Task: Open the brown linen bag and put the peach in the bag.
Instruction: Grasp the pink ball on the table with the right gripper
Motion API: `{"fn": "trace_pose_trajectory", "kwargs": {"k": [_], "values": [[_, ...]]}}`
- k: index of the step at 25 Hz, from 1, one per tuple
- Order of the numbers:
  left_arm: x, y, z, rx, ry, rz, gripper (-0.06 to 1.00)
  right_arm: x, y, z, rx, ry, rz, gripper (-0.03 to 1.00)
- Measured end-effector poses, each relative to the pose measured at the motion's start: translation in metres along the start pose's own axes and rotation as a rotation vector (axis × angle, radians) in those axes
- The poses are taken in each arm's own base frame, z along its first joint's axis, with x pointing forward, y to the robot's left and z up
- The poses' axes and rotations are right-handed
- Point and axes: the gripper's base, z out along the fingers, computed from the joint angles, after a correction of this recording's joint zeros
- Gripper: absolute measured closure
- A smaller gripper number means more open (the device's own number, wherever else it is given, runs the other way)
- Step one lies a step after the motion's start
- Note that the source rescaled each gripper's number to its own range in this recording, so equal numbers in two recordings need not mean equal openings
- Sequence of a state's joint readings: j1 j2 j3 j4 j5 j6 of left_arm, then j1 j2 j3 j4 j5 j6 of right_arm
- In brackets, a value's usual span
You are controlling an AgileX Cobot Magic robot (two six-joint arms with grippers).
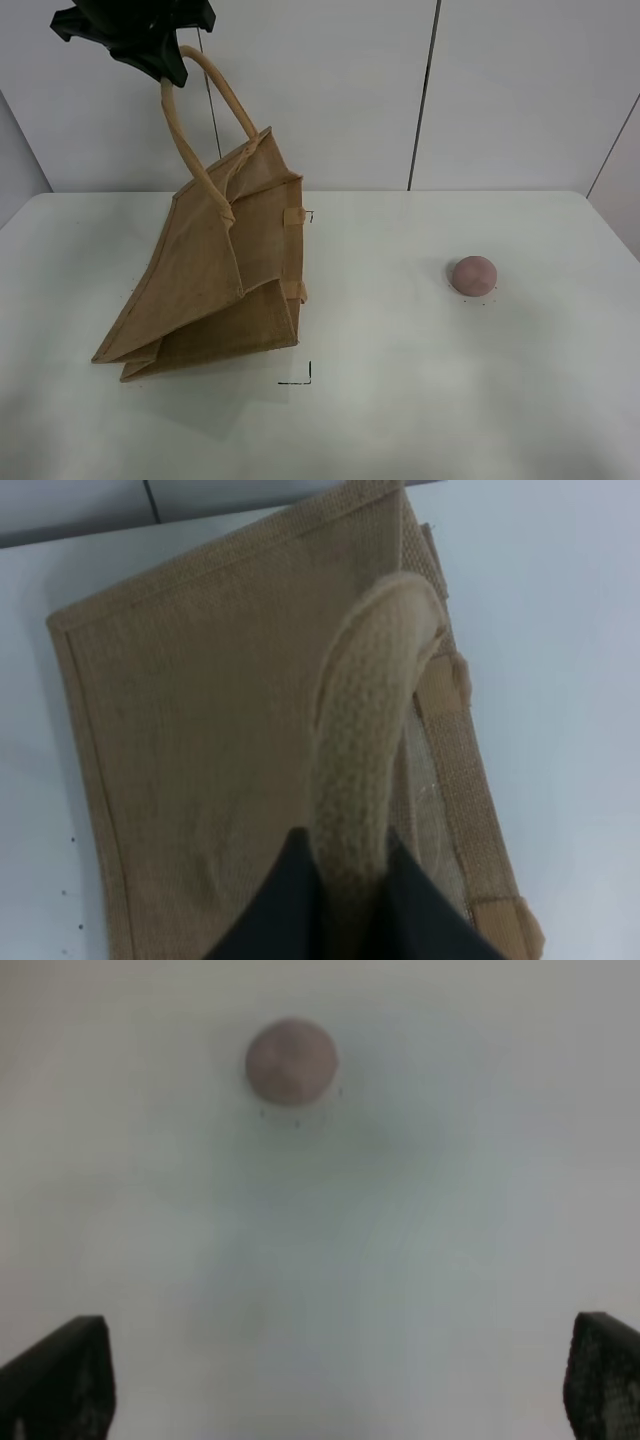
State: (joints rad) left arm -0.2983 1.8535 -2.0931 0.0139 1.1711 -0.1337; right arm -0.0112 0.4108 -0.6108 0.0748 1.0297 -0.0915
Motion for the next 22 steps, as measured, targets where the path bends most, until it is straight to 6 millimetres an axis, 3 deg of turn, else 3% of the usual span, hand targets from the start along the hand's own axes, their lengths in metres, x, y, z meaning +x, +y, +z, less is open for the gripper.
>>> {"fn": "trace_pose_trajectory", "kwargs": {"k": [6, 12, 18, 22], "values": [[0.0, 0.0, -0.002, 0.0, -0.003, 0.01, 0.94, -0.068, -0.008, 0.062, -0.015, 0.27, 0.019, -0.03], [0.0, 0.0, -0.002, 0.0, -0.003, 0.01, 0.94, -0.12, -0.017, 0.16, -0.026, 0.498, 0.035, -0.03], [0.0, 0.0, -0.002, 0.0, -0.003, 0.011, 0.94, -0.151, -0.023, 0.248, -0.042, 0.596, 0.054, -0.03], [0.0, 0.0, -0.002, 0.0, -0.003, 0.011, 0.94, -0.159, -0.015, 0.284, -0.062, 0.62, 0.041, -0.03]]}}
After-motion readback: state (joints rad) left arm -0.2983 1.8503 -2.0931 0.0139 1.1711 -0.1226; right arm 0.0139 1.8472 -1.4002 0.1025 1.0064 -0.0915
